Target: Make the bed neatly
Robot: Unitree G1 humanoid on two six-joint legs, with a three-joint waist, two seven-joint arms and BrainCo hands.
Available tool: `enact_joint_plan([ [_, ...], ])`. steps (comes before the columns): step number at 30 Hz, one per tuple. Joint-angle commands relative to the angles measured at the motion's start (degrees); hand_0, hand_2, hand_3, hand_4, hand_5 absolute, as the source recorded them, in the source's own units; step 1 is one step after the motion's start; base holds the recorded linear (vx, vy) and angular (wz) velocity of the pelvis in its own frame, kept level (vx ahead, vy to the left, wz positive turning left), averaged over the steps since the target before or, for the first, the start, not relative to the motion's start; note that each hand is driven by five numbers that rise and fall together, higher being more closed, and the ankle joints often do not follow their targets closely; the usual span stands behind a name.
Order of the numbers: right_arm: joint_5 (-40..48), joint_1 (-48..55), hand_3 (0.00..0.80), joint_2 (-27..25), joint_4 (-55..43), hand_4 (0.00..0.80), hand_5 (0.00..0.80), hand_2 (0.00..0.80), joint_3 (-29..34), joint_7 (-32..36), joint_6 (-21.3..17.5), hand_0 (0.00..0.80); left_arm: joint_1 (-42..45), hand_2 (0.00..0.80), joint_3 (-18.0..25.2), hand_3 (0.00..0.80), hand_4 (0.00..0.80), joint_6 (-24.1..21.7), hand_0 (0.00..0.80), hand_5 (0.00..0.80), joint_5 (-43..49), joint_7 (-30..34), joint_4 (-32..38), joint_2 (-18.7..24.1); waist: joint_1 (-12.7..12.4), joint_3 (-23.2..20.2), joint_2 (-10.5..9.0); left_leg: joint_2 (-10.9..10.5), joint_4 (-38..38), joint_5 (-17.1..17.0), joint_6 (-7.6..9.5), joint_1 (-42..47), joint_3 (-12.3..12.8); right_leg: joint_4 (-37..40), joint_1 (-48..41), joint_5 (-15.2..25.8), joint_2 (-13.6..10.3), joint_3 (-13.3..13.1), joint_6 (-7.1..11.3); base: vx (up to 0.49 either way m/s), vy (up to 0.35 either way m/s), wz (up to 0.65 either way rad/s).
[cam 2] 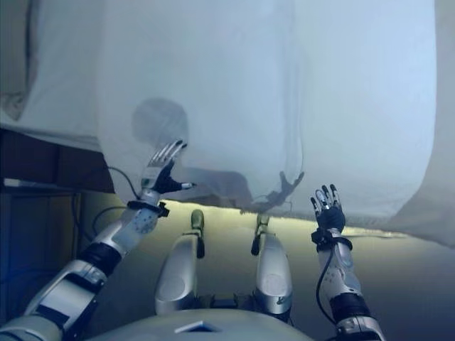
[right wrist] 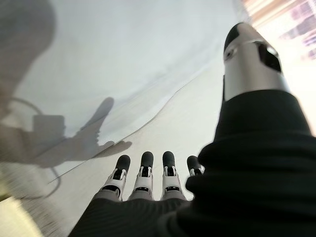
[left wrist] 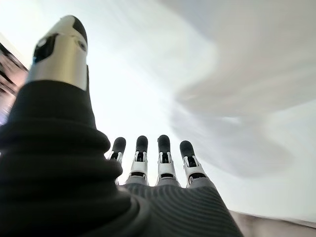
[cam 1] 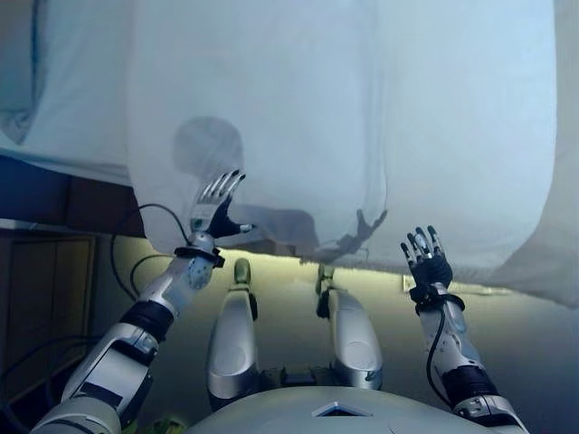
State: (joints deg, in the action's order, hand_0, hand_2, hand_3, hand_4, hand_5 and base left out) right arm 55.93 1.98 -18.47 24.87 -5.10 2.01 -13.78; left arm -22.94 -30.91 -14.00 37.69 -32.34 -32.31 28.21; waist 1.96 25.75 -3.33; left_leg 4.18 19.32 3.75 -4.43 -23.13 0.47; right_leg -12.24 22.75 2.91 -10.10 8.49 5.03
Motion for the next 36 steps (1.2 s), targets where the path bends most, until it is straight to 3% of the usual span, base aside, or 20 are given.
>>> enact_joint_plan([
  [1,0.86,0.94,0.0,-1.33,-7.79,0.0,0.0,0.0,-1.57,-0.72,-4.02,0.0,-2.06,0.0,-0.47,0.0,0.0,2.4,0.0,0.0,5.19,-5.67,3.0,0.33,1.16,0.08,-0.2,-0.03,5.09,-0.63,1.81,-4.88,0.42,-4.46,-0.59,-0.28,-4.57,-0.96,4.81,-0.121,0.016,-0.16],
  [10,2.36,0.03,0.0,-2.56,-10.69,0.0,0.0,0.0,-3.05,-1.99,-4.76,0.0,-7.51,0.0,-1.04,0.0,0.0,10.74,0.0,0.0,14.16,-15.14,2.69,-0.07,2.73,4.04,-0.77,-0.13,15.59,3.25,4.11,-12.26,0.91,-15.98,8.07,-3.35,-4.25,-3.57,3.31,-0.078,-0.004,-0.13],
  [17,2.84,0.32,0.0,-3.17,-10.76,0.0,0.0,0.0,-2.29,-0.95,-6.42,0.0,-9.52,0.0,-1.4,0.0,0.0,13.69,0.0,0.0,17.51,-15.97,0.14,-1.99,4.18,4.04,-0.64,-0.27,19.17,4.63,5.02,-16.66,1.21,-20.74,14.19,-4.86,-3.44,-5.36,2.48,-0.006,-0.005,-0.01],
  [18,2.95,0.29,0.0,-3.42,-10.75,0.0,0.0,0.0,-2.29,-0.77,-6.53,0.0,-9.88,0.0,-1.82,0.0,0.0,14.2,0.0,0.0,17.92,-15.67,-0.18,-2.2,4.37,4.04,-0.53,-0.07,20.26,6.59,4.77,-16.48,0.89,-22.17,14.49,-6.54,-3.0,-5.95,2.89,0.059,-0.009,-0.07],
  [28,3.95,-2.18,0.0,-4.68,-12.05,0.0,0.0,0.0,-3.3,-1.62,-8.91,0.0,-15.89,0.0,-3.32,0.0,0.0,16.55,0.0,0.0,17.41,-18.08,-6.42,-1.59,6.66,4.04,-0.41,0.77,17.12,4.13,3.99,-21.19,2.33,-20.38,21.55,-4.84,-1.98,-7.48,3.63,-0.028,0.012,-0.1],
  [36,3.54,-3.65,0.0,-5.21,-14.08,0.0,0.0,0.0,-4.5,-2.92,-10.9,0.0,-19.36,0.0,-4.89,0.0,0.0,18.7,0.0,0.0,16.81,-16.19,-9.23,-2.44,7.27,4.04,-0.61,0.76,18.47,4.48,4.16,-24.37,2.11,-21.2,25.03,-4.43,-1.96,-7.91,3.51,-0.002,0.009,-0.02],
])
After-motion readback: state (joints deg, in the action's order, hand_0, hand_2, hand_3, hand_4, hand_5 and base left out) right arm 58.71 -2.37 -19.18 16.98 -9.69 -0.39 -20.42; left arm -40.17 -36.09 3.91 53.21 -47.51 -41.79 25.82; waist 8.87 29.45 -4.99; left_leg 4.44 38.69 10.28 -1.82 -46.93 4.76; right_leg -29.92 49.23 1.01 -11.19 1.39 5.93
